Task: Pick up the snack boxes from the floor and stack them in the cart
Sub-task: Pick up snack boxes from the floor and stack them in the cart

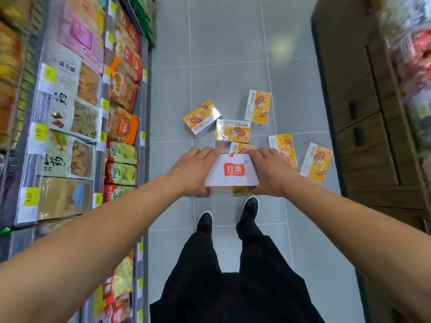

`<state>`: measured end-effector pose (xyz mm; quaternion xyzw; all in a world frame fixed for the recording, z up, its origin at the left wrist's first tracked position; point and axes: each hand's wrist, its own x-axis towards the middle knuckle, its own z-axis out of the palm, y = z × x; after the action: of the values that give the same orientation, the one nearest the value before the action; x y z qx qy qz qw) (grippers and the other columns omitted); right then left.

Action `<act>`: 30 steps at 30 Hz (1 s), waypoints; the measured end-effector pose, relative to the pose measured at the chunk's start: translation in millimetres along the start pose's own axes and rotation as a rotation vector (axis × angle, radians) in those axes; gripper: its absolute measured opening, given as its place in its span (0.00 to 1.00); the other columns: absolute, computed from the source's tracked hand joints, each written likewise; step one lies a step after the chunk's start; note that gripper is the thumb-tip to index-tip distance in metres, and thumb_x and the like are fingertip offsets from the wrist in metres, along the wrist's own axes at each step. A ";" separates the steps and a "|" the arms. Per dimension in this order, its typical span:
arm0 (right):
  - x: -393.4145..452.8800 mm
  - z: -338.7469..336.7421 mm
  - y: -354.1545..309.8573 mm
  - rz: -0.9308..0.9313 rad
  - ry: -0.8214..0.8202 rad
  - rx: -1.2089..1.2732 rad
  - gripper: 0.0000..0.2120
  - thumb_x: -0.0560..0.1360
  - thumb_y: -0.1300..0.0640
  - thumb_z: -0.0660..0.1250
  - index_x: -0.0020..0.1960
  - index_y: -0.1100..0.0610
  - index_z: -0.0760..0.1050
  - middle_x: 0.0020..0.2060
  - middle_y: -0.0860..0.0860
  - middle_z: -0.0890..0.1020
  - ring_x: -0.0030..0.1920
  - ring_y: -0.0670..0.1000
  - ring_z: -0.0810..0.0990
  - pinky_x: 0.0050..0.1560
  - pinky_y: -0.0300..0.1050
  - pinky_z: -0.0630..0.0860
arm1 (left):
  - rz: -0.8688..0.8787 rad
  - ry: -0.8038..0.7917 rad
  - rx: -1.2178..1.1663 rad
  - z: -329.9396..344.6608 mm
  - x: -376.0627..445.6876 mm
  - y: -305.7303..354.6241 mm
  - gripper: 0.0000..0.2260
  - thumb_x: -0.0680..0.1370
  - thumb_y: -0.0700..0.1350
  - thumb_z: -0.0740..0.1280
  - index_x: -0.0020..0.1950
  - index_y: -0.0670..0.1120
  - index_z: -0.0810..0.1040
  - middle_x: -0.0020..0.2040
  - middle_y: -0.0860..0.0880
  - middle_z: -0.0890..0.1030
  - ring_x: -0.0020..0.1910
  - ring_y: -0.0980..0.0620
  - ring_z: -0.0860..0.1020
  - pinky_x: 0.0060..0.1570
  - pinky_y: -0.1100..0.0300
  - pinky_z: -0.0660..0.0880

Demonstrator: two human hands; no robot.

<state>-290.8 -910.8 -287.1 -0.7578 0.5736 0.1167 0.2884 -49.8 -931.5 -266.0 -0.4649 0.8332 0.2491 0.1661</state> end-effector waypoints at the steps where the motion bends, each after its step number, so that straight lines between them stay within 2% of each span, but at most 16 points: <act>1: -10.5 2.0 -3.2 0.032 0.032 -0.015 0.52 0.61 0.33 0.75 0.75 0.52 0.55 0.68 0.52 0.67 0.67 0.56 0.64 0.63 0.60 0.73 | 0.020 0.001 -0.002 -2.8 -3.5 1.2 0.55 0.65 0.62 0.75 0.79 0.49 0.43 0.75 0.48 0.61 0.69 0.43 0.63 0.67 0.48 0.66; 3: -31.9 7.3 -10.1 0.103 0.079 -0.022 0.53 0.61 0.32 0.74 0.75 0.52 0.54 0.69 0.52 0.67 0.68 0.57 0.64 0.64 0.60 0.72 | 0.066 -0.011 0.011 -6.6 -7.4 3.9 0.54 0.64 0.61 0.75 0.79 0.47 0.46 0.75 0.47 0.61 0.71 0.44 0.62 0.69 0.49 0.66; 7: -90.2 26.5 -28.1 0.322 0.150 0.056 0.52 0.62 0.33 0.73 0.76 0.53 0.54 0.70 0.53 0.66 0.70 0.58 0.62 0.67 0.59 0.70 | 0.242 0.001 0.109 -9.4 -8.9 26.8 0.49 0.63 0.63 0.75 0.77 0.48 0.56 0.71 0.48 0.66 0.68 0.45 0.64 0.66 0.50 0.68; 12: -172.2 63.5 -46.0 0.570 0.246 0.197 0.50 0.61 0.34 0.74 0.74 0.50 0.56 0.66 0.51 0.68 0.66 0.56 0.65 0.63 0.57 0.74 | 0.441 -0.053 0.217 -4.9 -17.0 78.8 0.46 0.63 0.60 0.75 0.76 0.50 0.58 0.70 0.47 0.67 0.68 0.43 0.64 0.66 0.46 0.67; 14: -215.1 82.2 -54.2 0.686 0.279 0.253 0.47 0.61 0.35 0.74 0.73 0.49 0.57 0.65 0.50 0.69 0.66 0.55 0.66 0.63 0.55 0.73 | 0.534 -0.094 0.282 7.2 -21.8 110.6 0.46 0.62 0.61 0.75 0.75 0.51 0.58 0.68 0.48 0.68 0.68 0.43 0.64 0.64 0.44 0.69; 18: -296.6 128.5 -77.1 0.887 0.332 0.385 0.45 0.63 0.40 0.76 0.73 0.48 0.57 0.67 0.49 0.68 0.66 0.53 0.65 0.64 0.53 0.73 | 0.739 -0.127 0.410 37.2 -43.3 178.6 0.46 0.62 0.59 0.76 0.74 0.53 0.57 0.68 0.51 0.67 0.67 0.47 0.63 0.57 0.48 0.74; 21: -363.5 171.7 -98.6 1.027 0.381 0.463 0.45 0.64 0.41 0.76 0.73 0.47 0.57 0.66 0.48 0.68 0.66 0.52 0.64 0.60 0.52 0.73 | 0.874 -0.175 0.478 62.6 -79.3 239.0 0.44 0.64 0.53 0.76 0.74 0.51 0.58 0.68 0.50 0.66 0.67 0.46 0.63 0.55 0.50 0.74; 24: -435.7 219.9 -125.3 1.164 0.437 0.512 0.45 0.63 0.40 0.76 0.73 0.46 0.56 0.65 0.47 0.69 0.65 0.52 0.66 0.59 0.53 0.75 | 0.973 -0.211 0.574 102.0 -128.7 296.4 0.47 0.61 0.52 0.76 0.75 0.52 0.57 0.67 0.51 0.67 0.66 0.47 0.63 0.57 0.47 0.76; 28: -532.9 286.7 -170.1 1.286 0.493 0.550 0.43 0.63 0.40 0.75 0.71 0.46 0.58 0.64 0.47 0.69 0.64 0.52 0.66 0.55 0.52 0.76 | 1.116 -0.226 0.639 157.2 -211.0 367.3 0.44 0.61 0.53 0.78 0.73 0.54 0.59 0.64 0.51 0.69 0.64 0.48 0.65 0.46 0.54 0.73; 30: -569.5 311.5 -186.1 1.322 0.520 0.569 0.43 0.63 0.40 0.76 0.70 0.46 0.57 0.64 0.47 0.69 0.64 0.52 0.66 0.55 0.53 0.77 | 1.174 -0.218 0.649 176.9 -244.8 393.0 0.43 0.62 0.53 0.77 0.72 0.54 0.60 0.62 0.51 0.69 0.63 0.48 0.66 0.44 0.53 0.72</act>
<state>-247.9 -243.5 -192.7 -0.1567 0.9650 -0.0695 0.1983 -253.3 -487.0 -184.2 0.1658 0.9585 0.0807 0.2175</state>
